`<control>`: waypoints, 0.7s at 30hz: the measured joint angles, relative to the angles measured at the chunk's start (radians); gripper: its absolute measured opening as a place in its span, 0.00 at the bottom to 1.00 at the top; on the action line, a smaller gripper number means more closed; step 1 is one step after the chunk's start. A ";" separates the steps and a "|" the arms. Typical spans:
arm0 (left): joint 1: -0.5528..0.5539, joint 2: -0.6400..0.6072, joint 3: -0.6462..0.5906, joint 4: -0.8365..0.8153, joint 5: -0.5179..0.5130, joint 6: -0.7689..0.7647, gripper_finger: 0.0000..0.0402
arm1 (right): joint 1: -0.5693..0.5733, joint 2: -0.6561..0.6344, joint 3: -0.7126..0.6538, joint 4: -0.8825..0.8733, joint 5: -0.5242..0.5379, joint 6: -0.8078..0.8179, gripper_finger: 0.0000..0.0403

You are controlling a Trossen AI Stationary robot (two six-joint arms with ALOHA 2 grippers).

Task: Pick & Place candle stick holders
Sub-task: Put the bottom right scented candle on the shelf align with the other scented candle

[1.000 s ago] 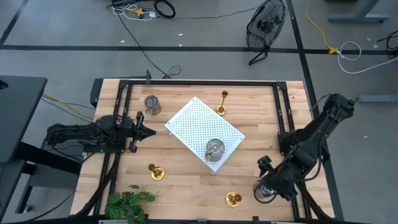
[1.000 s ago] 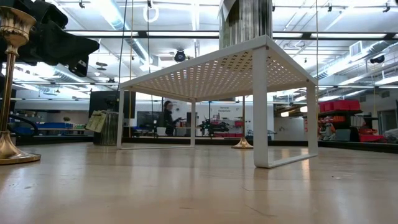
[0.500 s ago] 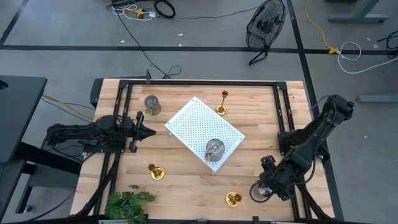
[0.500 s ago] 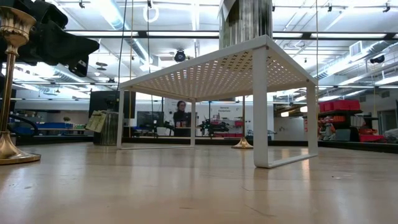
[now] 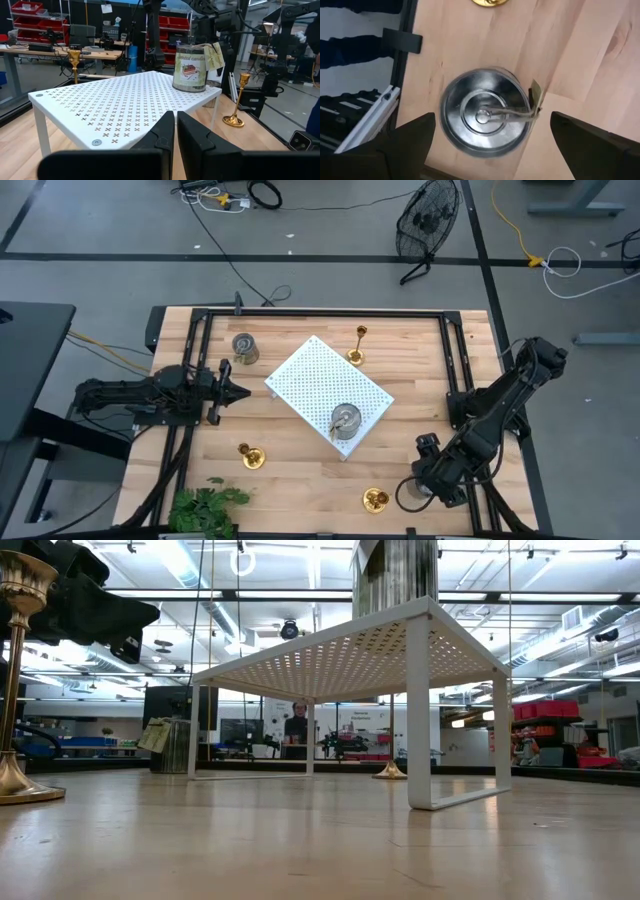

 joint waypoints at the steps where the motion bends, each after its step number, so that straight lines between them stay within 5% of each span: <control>1: 0.000 0.000 0.000 0.000 0.000 0.000 0.06 | 0.000 0.000 -0.007 -0.003 0.001 -0.002 0.99; 9: 0.000 0.000 0.000 0.000 0.000 0.000 0.06 | 0.005 0.000 -0.029 0.015 0.005 -0.055 0.99; 21: 0.000 0.000 0.000 0.000 0.000 0.000 0.06 | 0.052 0.000 -0.030 0.096 0.010 -0.387 0.99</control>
